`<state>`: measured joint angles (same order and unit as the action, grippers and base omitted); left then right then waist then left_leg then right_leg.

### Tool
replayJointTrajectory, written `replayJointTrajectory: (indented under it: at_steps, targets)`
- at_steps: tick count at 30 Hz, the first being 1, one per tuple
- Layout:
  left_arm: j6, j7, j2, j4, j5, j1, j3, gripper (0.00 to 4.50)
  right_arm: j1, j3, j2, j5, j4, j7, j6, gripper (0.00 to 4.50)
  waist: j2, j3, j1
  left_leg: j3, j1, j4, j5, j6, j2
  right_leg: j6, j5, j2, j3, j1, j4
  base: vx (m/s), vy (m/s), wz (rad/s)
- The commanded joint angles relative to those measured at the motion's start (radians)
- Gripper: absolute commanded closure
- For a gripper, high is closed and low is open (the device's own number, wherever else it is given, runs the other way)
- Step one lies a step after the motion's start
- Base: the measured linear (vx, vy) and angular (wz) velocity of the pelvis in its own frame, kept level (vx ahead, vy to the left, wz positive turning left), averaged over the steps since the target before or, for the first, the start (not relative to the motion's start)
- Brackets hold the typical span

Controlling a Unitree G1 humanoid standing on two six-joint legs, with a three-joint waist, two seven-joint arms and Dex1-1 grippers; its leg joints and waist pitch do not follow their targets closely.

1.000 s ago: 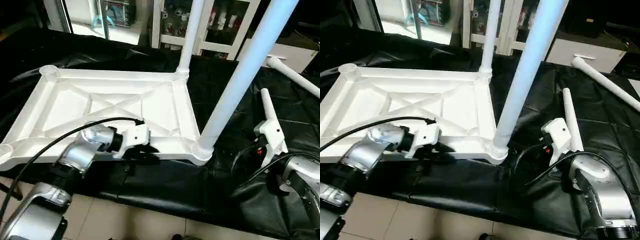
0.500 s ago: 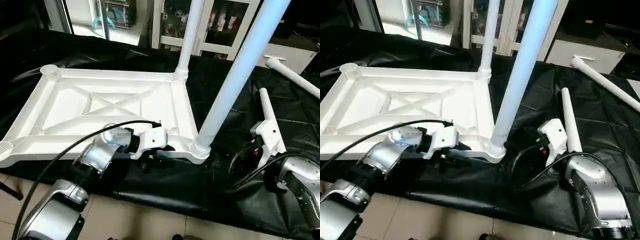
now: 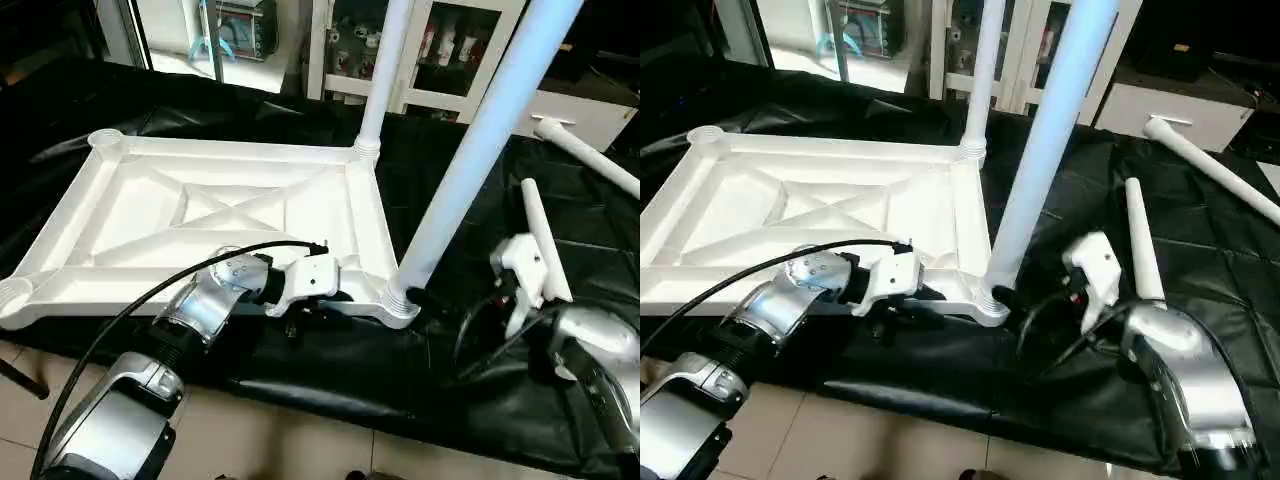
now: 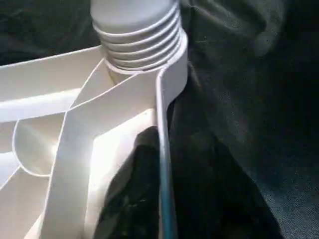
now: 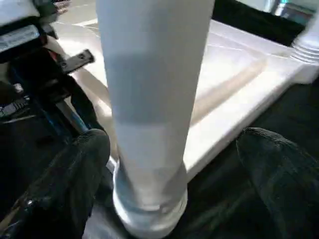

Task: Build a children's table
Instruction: Insert table leg to table base, then rotate leg to tighten

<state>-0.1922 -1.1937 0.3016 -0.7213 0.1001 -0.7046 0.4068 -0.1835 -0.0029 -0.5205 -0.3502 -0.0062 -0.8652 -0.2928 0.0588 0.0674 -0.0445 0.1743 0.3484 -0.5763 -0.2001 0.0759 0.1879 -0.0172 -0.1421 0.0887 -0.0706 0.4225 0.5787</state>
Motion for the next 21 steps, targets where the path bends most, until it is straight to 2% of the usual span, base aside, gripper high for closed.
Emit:
replayJointTrajectory:
  at_steps: [1,2,5,6,8,9,10,12,13,17,18,20,21]
  targets:
    - [0.004,-0.045,0.008,-0.022,0.016,0.016,0.025,3.68,-0.02,0.017,-0.009,0.009,0.02,-0.034,0.021,0.0,-0.003,-0.065,-0.007,-0.005,0.002,0.062,-0.185,-0.08,0.041,-0.215,-0.246,0.055,0.042,-0.06,-0.059,0.0,0.0,0.0]
    - [0.0,-0.048,0.01,-0.022,0.018,0.018,0.027,3.77,-0.028,0.02,-0.013,0.008,0.024,-0.044,0.024,0.0,0.005,-0.07,-0.009,-0.003,0.001,0.06,-0.175,-0.082,0.042,-0.22,-0.225,0.055,0.043,-0.063,-0.056,0.0,0.0,0.0]
    - [0.0,-0.058,0.015,-0.02,0.015,0.023,0.028,4.0,-0.044,0.024,-0.019,0.007,0.031,-0.059,0.025,0.0,-0.002,-0.069,-0.015,-0.004,0.0,0.06,-0.151,-0.089,0.044,-0.236,-0.181,0.056,0.043,-0.063,-0.048,0.0,0.0,0.0]
    - [-0.003,-0.069,0.022,-0.014,0.016,0.028,0.031,4.0,-0.055,0.029,-0.024,0.004,0.033,-0.08,0.026,0.0,-0.01,-0.068,-0.018,-0.004,-0.001,0.061,-0.153,-0.087,0.043,-0.239,-0.178,0.056,0.044,-0.063,-0.048,0.0,0.0,0.0]
    - [-0.01,-0.072,0.025,-0.01,0.015,0.031,0.031,4.23,-0.058,0.038,-0.032,0.005,0.032,-0.102,0.031,0.0,-0.008,-0.067,-0.019,-0.003,-0.002,0.061,-0.172,-0.083,0.043,-0.24,-0.185,0.057,0.044,-0.064,-0.051,0.0,0.0,0.0]
    - [-0.014,-0.079,0.03,-0.005,0.013,0.033,0.032,4.29,-0.06,0.049,-0.043,0.009,0.034,-0.125,0.035,0.0,-0.014,-0.065,-0.021,-0.003,-0.004,0.062,-0.179,-0.08,0.043,-0.24,-0.191,0.057,0.044,-0.063,-0.052,0.0,0.0,0.0]
    - [-0.014,-0.079,0.03,-0.005,0.013,0.033,0.032,4.35,-0.06,0.049,-0.043,0.009,0.034,-0.126,0.035,0.0,-0.01,-0.066,-0.021,-0.003,-0.004,0.062,-0.19,-0.075,0.043,-0.238,-0.2,0.056,0.044,-0.065,-0.053,0.0,0.0,0.0]
    - [-0.026,-0.086,0.034,-0.008,0.014,0.031,0.034,4.48,-0.063,0.065,-0.059,0.015,0.043,-0.159,0.046,0.0,-0.02,-0.065,-0.021,-0.005,-0.002,0.064,-0.201,-0.068,0.043,-0.234,-0.207,0.057,0.044,-0.066,-0.053,0.0,0.0,0.0]
    - [-0.029,-0.092,0.035,-0.008,0.012,0.031,0.034,4.48,-0.065,0.073,-0.064,0.021,0.049,-0.174,0.052,0.0,-0.015,-0.066,-0.02,-0.004,-0.003,0.063,-0.206,-0.066,0.043,-0.233,-0.207,0.056,0.043,-0.066,-0.054,0.0,0.0,0.0]
    - [-0.039,-0.104,0.04,-0.007,0.014,0.029,0.039,4.48,-0.077,0.095,-0.073,0.036,0.07,-0.21,0.067,0.0,-0.013,-0.07,-0.019,-0.004,0.002,0.059,-0.17,-0.079,0.041,-0.24,-0.183,0.056,0.044,-0.069,-0.049,0.0,0.0,0.0]
    - [-0.041,-0.11,0.045,-0.004,0.017,0.031,0.042,4.48,-0.089,0.11,-0.07,0.048,0.089,-0.222,0.078,0.0,-0.009,-0.071,-0.019,-0.004,0.002,0.059,-0.16,-0.085,0.042,-0.243,-0.178,0.057,0.043,-0.069,-0.048,0.0,0.0,0.0]
    - [-0.042,-0.113,0.047,-0.002,0.018,0.032,0.043,4.48,-0.095,0.117,-0.069,0.054,0.099,-0.227,0.084,0.0,-0.011,-0.069,-0.017,-0.003,0.001,0.059,-0.164,-0.086,0.041,-0.247,-0.189,0.056,0.042,-0.067,-0.048,0.0,0.0,0.0]
    - [-0.042,-0.114,0.048,-0.001,0.019,0.032,0.044,4.48,-0.102,0.125,-0.067,0.058,0.111,-0.235,0.089,0.0,-0.004,-0.069,-0.017,-0.002,0.001,0.059,-0.165,-0.088,0.042,-0.245,-0.192,0.056,0.043,-0.067,-0.05,0.0,0.0,0.0]
